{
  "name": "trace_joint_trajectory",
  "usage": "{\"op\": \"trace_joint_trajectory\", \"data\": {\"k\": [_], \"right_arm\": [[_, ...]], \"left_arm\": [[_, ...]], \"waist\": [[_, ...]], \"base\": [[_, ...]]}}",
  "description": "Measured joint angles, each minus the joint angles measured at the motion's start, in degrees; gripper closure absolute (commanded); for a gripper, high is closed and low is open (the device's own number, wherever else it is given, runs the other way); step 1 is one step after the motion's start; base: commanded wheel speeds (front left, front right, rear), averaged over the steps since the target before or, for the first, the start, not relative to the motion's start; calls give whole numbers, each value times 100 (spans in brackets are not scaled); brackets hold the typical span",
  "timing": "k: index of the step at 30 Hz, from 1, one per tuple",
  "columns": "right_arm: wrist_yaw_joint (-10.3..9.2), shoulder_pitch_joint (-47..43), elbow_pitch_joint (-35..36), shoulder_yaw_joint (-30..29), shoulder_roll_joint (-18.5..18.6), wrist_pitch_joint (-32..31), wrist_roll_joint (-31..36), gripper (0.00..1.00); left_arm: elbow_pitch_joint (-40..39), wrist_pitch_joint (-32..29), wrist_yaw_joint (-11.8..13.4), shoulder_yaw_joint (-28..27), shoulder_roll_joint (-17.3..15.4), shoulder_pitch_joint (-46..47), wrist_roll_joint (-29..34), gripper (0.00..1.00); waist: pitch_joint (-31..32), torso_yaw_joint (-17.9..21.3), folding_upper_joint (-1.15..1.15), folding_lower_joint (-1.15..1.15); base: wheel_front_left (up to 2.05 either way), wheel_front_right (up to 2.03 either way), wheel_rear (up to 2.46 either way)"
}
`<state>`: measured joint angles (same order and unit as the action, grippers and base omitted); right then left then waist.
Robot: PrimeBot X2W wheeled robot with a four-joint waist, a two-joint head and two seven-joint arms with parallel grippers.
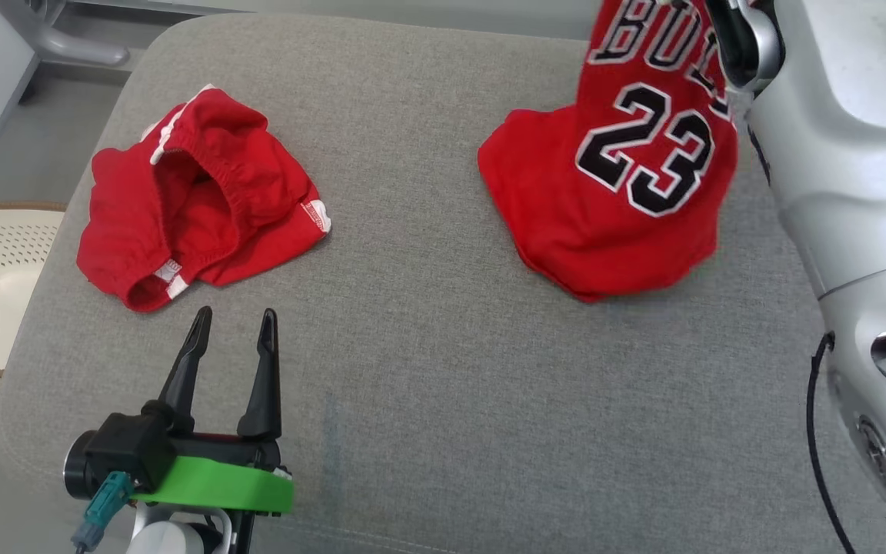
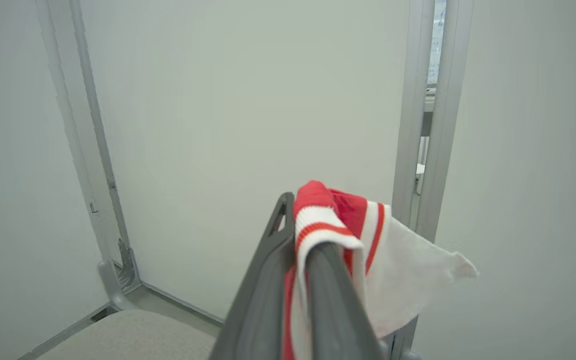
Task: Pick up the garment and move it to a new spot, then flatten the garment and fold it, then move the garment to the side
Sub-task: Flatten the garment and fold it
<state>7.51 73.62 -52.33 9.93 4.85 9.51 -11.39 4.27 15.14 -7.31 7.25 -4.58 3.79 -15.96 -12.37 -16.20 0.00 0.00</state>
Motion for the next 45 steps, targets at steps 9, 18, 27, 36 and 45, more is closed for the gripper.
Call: {"op": "trace_joint_trajectory", "data": {"k": [9, 18, 27, 36, 45], "right_arm": [[2, -87, 1141, 2539, 993, 498, -1661, 100], [3, -1669, 2614, 5274, 3081, -201, -3364, 100], [3, -2536, 2260, 6106, 4094, -345, -3392, 100], [3, -3244, 1182, 5872, 3956, -613, -3684, 0], [2, -3346, 798, 4638, 3845, -1205, -4734, 0]], "left_arm": [[-9, 0, 0, -140, 19, -125, 1, 0], [-11, 0, 0, -355, 19, -413, 52, 0], [-63, 0, 0, -485, 25, -552, 105, 0], [-58, 0, 0, -443, 37, -600, 130, 0], [-92, 0, 0, -474, 52, -789, 130, 0]], "waist": [[359, 135, 0, 0], [716, 618, 0, 0], [935, 1129, 0, 0], [1118, 1305, 0, 0], [1195, 1350, 0, 0]], "base": [[0, 0, 0], [0, 0, 0], [0, 0, 0], [0, 0, 0], [0, 0, 0]]}}
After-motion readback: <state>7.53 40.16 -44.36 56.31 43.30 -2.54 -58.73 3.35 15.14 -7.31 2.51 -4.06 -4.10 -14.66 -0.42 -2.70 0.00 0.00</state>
